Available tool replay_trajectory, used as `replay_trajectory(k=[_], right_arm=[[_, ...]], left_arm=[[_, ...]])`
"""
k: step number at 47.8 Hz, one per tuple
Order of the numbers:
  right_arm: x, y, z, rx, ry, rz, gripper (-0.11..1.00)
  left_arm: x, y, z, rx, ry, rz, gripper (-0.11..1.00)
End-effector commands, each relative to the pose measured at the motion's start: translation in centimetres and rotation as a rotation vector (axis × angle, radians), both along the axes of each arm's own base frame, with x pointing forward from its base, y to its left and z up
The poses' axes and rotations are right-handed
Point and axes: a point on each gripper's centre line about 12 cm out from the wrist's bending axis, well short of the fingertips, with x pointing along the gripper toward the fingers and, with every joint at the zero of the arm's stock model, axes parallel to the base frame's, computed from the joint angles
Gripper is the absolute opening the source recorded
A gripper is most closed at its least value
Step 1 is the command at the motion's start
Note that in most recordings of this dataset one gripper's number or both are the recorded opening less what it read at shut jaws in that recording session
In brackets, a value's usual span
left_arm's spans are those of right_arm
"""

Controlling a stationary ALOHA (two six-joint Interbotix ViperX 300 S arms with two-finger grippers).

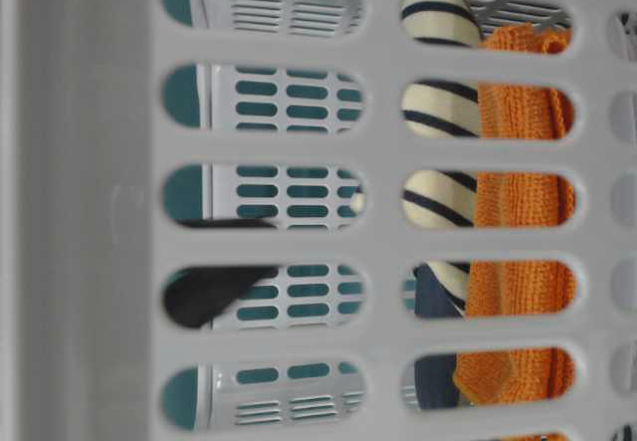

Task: Pick up the orange cloth from the shopping basket with the left arm.
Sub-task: 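Move the left gripper over the basket toward the orange cloth, then lower the left gripper and close it on the orange cloth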

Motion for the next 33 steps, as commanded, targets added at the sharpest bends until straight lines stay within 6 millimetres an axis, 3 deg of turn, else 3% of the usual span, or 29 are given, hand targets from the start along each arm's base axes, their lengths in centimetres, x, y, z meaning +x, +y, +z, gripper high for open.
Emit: replay_trajectory(k=[1,22,33], right_arm=[[0.2,0.0,0.8,0.003,-0.025,-0.002,0.76],[0.0,0.0,0.4,0.006,-0.017,-0.002,0.75],[0.0,0.0,0.2,0.006,-0.014,-0.003,0.75]], left_arm=[[1.2,-0.8,-0.9,0.005,0.019,-0.014,0.88],[2.1,-1.5,-7.9,0.027,0.184,-0.029,0.88],[2.0,-1.5,-9.5,0.029,0.222,-0.024,0.87]])
